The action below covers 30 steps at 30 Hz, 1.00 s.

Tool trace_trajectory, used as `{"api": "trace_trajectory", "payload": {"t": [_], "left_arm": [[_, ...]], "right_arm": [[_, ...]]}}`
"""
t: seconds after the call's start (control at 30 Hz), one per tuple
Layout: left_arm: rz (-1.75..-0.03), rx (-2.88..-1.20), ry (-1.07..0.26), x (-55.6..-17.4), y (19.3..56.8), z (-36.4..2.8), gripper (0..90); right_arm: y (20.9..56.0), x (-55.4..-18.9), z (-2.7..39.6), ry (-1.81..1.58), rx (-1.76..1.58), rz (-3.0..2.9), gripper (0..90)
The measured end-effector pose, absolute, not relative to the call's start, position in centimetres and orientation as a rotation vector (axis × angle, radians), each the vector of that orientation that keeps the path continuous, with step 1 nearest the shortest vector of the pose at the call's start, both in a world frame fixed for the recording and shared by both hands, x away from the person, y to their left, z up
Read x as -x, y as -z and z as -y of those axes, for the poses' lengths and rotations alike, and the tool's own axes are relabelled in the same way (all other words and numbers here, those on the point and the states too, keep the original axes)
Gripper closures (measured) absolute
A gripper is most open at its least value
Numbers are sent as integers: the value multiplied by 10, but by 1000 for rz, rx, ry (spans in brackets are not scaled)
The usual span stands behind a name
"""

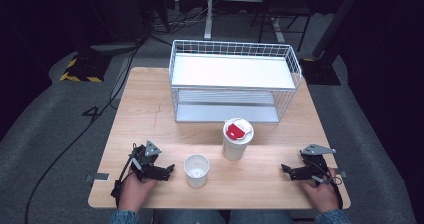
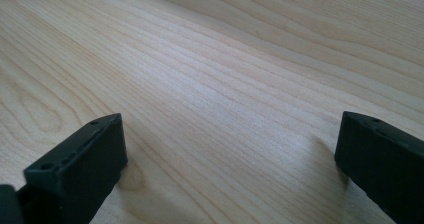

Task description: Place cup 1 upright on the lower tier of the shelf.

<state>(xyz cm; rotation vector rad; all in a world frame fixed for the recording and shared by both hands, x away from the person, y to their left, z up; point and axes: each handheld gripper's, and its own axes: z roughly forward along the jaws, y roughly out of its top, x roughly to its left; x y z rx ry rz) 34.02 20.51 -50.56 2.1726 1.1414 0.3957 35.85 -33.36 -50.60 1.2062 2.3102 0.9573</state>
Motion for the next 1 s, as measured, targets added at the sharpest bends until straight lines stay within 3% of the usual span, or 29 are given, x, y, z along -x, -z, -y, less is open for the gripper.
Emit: {"api": "trace_trajectory", "payload": {"t": [0.3,1.0], "left_arm": [[-1126,-2156,-380,-338,502,-208,0],[-1077,-2050,-466,-313,457,-224,0]], "right_arm": [[506,-358,334,-958,-1207,-2310,5],[506,-359,334,-958,-1208,-2311,2]]}}
